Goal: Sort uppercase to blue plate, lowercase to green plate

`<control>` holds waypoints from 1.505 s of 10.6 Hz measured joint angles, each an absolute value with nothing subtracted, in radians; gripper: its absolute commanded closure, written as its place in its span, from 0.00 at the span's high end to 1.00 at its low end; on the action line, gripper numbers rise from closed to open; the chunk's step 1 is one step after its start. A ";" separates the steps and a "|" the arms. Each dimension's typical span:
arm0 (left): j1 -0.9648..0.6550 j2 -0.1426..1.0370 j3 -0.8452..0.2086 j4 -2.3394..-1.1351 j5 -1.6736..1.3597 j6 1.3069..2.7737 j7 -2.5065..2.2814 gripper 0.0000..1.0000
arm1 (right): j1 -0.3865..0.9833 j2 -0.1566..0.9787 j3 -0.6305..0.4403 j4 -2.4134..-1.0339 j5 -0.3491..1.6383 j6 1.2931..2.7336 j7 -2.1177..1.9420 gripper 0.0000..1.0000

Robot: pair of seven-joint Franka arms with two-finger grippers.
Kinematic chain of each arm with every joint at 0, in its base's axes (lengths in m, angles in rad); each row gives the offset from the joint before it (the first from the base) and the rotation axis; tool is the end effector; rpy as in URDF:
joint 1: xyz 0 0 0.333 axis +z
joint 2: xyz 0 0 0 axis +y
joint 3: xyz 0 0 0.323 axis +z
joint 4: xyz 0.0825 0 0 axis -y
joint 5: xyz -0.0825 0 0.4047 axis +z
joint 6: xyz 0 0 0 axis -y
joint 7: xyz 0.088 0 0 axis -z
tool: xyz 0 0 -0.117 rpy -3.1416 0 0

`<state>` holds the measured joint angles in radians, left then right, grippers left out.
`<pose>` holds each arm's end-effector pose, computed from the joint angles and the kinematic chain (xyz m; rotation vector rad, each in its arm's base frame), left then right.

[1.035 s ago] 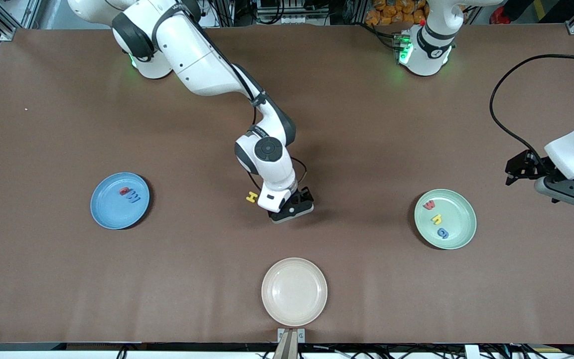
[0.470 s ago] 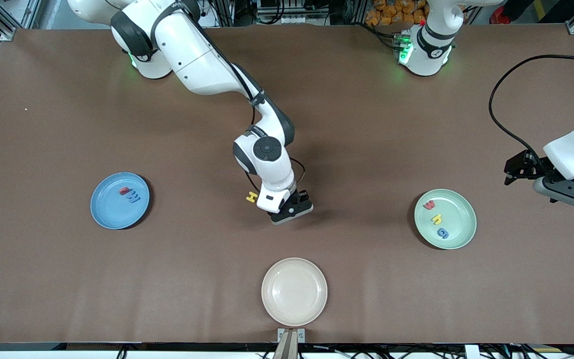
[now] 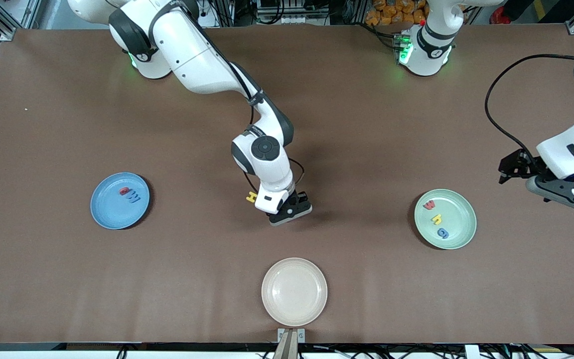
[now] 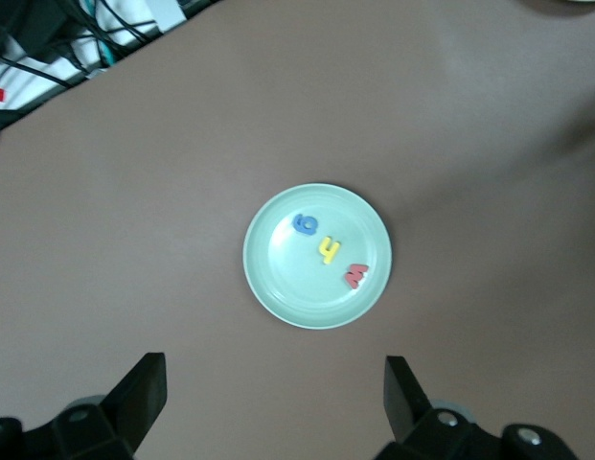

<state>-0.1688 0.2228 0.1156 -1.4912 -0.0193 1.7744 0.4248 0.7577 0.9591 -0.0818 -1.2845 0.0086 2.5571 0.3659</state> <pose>0.6573 -0.0441 0.5431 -3.0336 0.7397 -0.0931 0.6129 0.5139 0.1807 -2.9524 -0.5205 -0.4561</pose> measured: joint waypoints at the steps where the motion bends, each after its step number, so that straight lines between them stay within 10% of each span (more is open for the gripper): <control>1: -0.174 0.223 0.115 -1.498 -0.062 1.760 0.392 1.00 | 0.748 0.929 -0.085 -1.297 0.009 2.540 0.366 0.00; 10: -0.233 0.222 -0.161 -1.603 -0.110 1.769 -0.214 1.00 | 0.451 0.584 -0.097 -1.571 0.008 2.223 0.250 0.00; 16: -0.241 0.217 -0.471 -1.860 0.000 2.057 -0.682 1.00 | 0.182 0.418 -0.098 -1.759 0.008 2.029 -0.159 0.00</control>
<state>-0.2407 0.2172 -0.4706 -1.8604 -0.0002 2.0570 -0.6824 0.1819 0.4179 -0.0978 -1.7593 0.0075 2.0290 -0.1589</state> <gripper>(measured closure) 0.000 0.630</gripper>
